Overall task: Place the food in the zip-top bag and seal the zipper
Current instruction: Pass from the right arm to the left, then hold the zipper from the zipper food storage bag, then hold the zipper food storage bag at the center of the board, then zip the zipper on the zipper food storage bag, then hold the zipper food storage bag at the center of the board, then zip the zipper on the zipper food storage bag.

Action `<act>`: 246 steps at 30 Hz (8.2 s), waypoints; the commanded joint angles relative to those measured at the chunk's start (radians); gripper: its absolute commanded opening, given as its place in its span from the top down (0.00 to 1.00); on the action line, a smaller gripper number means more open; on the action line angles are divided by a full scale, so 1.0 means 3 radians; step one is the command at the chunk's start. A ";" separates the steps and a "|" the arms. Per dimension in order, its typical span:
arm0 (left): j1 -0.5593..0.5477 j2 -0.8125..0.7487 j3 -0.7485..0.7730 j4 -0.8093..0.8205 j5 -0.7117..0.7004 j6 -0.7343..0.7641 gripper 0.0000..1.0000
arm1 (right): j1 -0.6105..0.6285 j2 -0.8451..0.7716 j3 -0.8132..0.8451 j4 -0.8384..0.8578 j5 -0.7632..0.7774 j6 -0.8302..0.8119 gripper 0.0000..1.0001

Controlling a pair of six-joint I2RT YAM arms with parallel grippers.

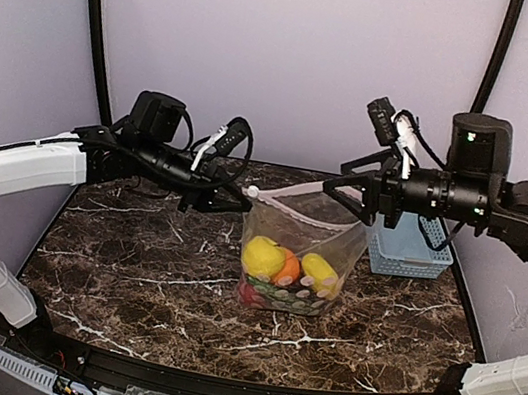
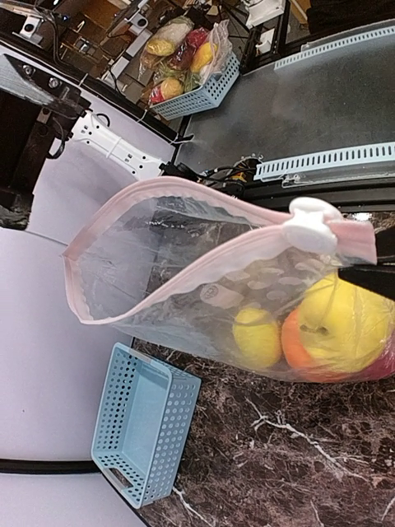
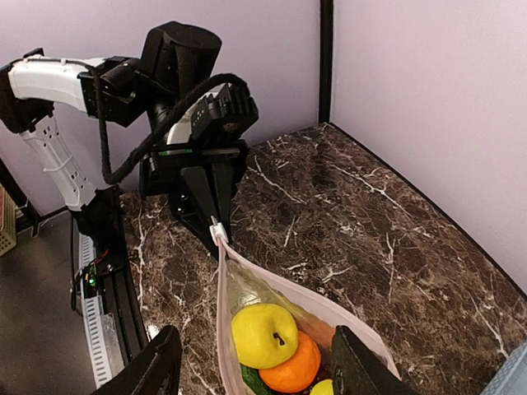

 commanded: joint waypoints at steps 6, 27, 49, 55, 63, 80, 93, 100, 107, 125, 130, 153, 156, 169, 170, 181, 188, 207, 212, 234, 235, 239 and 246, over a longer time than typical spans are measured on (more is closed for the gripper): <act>0.0009 -0.0260 -0.0195 0.0121 0.0147 -0.0020 0.99 | 0.0007 0.0784 0.0547 0.0061 -0.1051 -0.0553 0.48; 0.0010 -0.0230 -0.0213 0.0175 0.0198 -0.0075 0.99 | 0.0012 0.1556 0.1046 -0.0129 -0.1400 -0.0764 0.63; 0.0006 -0.0225 -0.0213 0.0179 0.0170 -0.0096 0.99 | 0.0027 0.1675 0.1128 -0.0233 -0.1511 -0.0777 0.69; 0.0007 -0.0221 -0.0213 0.0184 0.0158 -0.0103 0.99 | 0.0081 0.1711 0.1142 -0.0246 -0.1451 -0.0783 0.80; 0.0006 -0.0228 -0.0218 0.0189 0.0156 -0.0106 0.99 | 0.0099 0.1713 0.1173 -0.0253 -0.1310 -0.0795 0.93; 0.0009 -0.0240 -0.0223 0.0194 0.0147 -0.0108 0.99 | 0.0224 0.1784 0.1302 -0.0433 -0.0998 -0.0832 0.82; 0.0006 -0.0261 -0.0237 0.0203 0.0169 -0.0086 0.79 | 0.0241 0.1692 0.1290 -0.0373 -0.0834 -0.0817 1.00; 0.0007 -0.0267 -0.0259 0.0249 0.0211 -0.0101 0.67 | 0.0242 0.1646 0.1261 -0.0337 -0.0777 -0.0801 1.00; 0.0007 -0.0264 -0.0286 0.0301 0.0218 -0.0114 0.88 | 0.0241 0.1617 0.1233 -0.0318 -0.0698 -0.0779 1.00; 0.0006 -0.0284 -0.0322 0.0376 0.0217 -0.0119 0.99 | 0.0234 0.1622 0.1231 -0.0378 -0.0630 -0.0742 1.00; 0.0012 -0.0341 -0.0361 0.0412 0.0121 -0.0119 0.99 | 0.0236 0.1577 0.1226 -0.0420 -0.0510 -0.0754 1.00; 0.0055 -0.0456 -0.0469 0.0557 -0.0111 -0.0238 0.99 | 0.0170 0.1327 0.1017 -0.0568 -0.0197 -0.0715 1.00; 0.0077 -0.0479 -0.0494 0.0580 -0.0118 -0.0265 0.99 | 0.0155 0.1292 0.0996 -0.0579 -0.0179 -0.0710 1.00; 0.0182 -0.0514 -0.0556 0.0801 -0.0057 -0.0398 0.99 | 0.0114 0.1176 0.0893 -0.0600 -0.0143 -0.0674 1.00; 0.0180 -0.0506 -0.0557 0.0816 0.0014 -0.0396 0.99 | 0.0112 0.1182 0.0893 -0.0595 -0.0173 -0.0667 1.00; 0.0147 -0.0420 -0.0550 0.0926 0.0264 -0.0463 0.57 | 0.0118 0.1371 0.1004 -0.0562 -0.0438 -0.0678 1.00; 0.0140 -0.0354 -0.0550 0.1014 0.0280 -0.0549 0.62 | 0.0119 0.1416 0.1027 -0.0565 -0.0485 -0.0687 1.00; 0.0134 -0.0299 -0.0524 0.0958 0.0275 -0.0559 0.99 | 0.0115 0.1396 0.1006 -0.0560 -0.0422 -0.0689 1.00; 0.0140 -0.0355 -0.0533 0.0945 0.0207 -0.0540 0.99 | 0.0115 0.1372 0.0987 -0.0567 -0.0384 -0.0689 1.00; 0.0200 -0.0546 -0.0503 0.0676 -0.0228 -0.0333 0.99 | 0.0107 0.1311 0.0903 -0.0580 -0.0237 -0.0663 1.00; 0.0206 -0.0552 -0.0509 0.0676 -0.0260 -0.0335 0.99 | 0.0109 0.1309 0.0898 -0.0581 -0.0228 -0.0659 1.00; 0.0226 -0.0584 -0.0522 0.0669 -0.0353 -0.0327 0.99 | 0.0099 0.1299 0.0884 -0.0595 -0.0203 -0.0658 1.00; 0.0277 -0.0617 -0.0524 0.0654 -0.0446 -0.0330 0.99 | 0.0084 0.1273 0.0878 -0.0616 -0.0161 -0.0653 1.00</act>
